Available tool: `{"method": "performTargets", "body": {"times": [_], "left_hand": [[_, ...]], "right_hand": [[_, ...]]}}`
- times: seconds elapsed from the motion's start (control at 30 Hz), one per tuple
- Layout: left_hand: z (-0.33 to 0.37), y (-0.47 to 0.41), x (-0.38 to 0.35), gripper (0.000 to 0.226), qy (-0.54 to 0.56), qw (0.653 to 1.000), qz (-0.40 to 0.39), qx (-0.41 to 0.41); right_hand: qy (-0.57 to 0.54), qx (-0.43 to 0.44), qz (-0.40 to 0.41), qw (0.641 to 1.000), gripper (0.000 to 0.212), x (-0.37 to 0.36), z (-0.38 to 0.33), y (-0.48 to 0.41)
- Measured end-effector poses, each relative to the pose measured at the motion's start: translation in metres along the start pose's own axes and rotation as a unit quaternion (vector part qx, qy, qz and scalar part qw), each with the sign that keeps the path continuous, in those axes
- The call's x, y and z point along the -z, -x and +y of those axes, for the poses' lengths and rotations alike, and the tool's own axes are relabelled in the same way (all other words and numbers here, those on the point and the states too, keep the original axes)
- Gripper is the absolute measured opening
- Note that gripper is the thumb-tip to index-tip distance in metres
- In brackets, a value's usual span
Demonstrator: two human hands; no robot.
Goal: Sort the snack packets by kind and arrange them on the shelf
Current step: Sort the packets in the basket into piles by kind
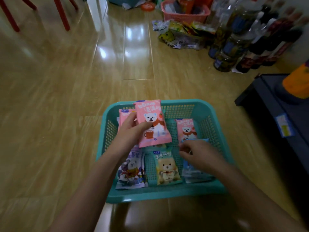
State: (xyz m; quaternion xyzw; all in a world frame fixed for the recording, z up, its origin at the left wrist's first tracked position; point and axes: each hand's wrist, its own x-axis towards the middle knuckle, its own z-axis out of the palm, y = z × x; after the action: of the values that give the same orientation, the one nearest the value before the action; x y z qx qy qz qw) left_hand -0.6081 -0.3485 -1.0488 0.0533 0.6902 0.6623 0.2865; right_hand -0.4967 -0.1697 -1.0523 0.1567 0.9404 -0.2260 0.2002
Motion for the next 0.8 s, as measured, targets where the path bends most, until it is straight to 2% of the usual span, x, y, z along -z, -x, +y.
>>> {"method": "performTargets", "body": {"times": [0.2, 0.3, 0.4, 0.53, 0.67, 0.73, 0.8], "left_hand": [[0.002, -0.042, -0.078, 0.02, -0.054, 0.996, -0.043, 0.059], [-0.01, -0.062, -0.108, 0.034, -0.102, 0.99, -0.051, 0.088], [-0.028, -0.078, -0.128, 0.027, -0.172, 0.978, -0.054, 0.109], [-0.046, -0.091, -0.148, 0.035, -0.236, 0.964, -0.004, 0.12], [-0.048, -0.09, -0.154, 0.034, -0.39, 0.917, -0.022, 0.08], [-0.04, -0.081, -0.148, 0.025, -0.444, 0.895, -0.043, 0.028], [-0.03, -0.066, -0.133, 0.023, -0.449, 0.892, -0.028, -0.044]], "right_hand": [[0.019, -0.063, 0.132, 0.989, 0.014, 0.044, 0.066, -0.006], [0.035, -0.071, 0.14, 0.987, 0.016, 0.052, 0.083, -0.008], [0.041, -0.068, 0.139, 0.987, 0.015, 0.056, 0.094, -0.009], [0.038, -0.063, 0.142, 0.987, 0.015, 0.055, 0.096, -0.009], [0.036, -0.047, 0.14, 0.988, 0.014, 0.051, 0.089, -0.01], [0.034, -0.04, 0.145, 0.988, 0.013, 0.05, 0.084, -0.012], [0.018, -0.032, 0.153, 0.987, 0.012, 0.048, 0.075, -0.016]]}}
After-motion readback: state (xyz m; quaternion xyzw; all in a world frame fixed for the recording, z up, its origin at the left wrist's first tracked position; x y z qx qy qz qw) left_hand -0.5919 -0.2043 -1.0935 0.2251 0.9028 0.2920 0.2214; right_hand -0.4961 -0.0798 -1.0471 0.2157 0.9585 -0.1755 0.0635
